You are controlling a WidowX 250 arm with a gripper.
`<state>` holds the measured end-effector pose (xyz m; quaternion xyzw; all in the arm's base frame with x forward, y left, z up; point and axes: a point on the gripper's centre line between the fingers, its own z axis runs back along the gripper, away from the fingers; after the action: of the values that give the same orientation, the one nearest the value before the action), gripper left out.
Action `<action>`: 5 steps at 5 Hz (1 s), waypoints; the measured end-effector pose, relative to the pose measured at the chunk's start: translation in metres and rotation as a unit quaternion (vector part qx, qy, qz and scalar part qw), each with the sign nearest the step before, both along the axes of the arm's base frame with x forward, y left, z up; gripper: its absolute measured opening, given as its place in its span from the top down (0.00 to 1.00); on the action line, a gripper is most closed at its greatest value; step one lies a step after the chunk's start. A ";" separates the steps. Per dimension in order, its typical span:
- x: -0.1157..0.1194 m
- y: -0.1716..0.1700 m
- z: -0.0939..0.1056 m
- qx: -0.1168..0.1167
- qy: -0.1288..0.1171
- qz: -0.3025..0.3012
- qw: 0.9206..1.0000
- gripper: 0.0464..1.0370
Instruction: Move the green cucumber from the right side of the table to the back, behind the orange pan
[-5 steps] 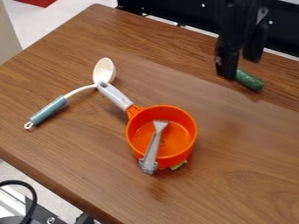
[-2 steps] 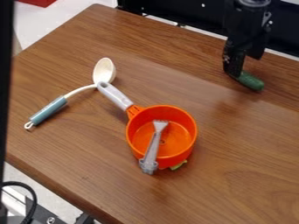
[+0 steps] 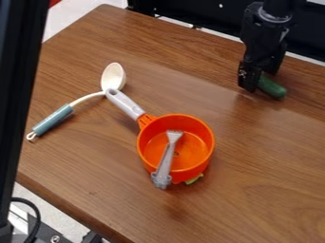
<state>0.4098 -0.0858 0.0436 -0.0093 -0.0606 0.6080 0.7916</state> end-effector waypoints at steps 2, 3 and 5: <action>-0.005 -0.002 -0.009 0.000 0.002 -0.009 1.000 0.38; -0.009 -0.001 -0.009 -0.025 -0.001 -0.020 0.999 0.66; -0.016 0.013 -0.007 -0.024 0.008 -0.007 1.000 0.73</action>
<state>0.3936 -0.0726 0.0370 -0.0241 -0.0399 0.6041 0.7956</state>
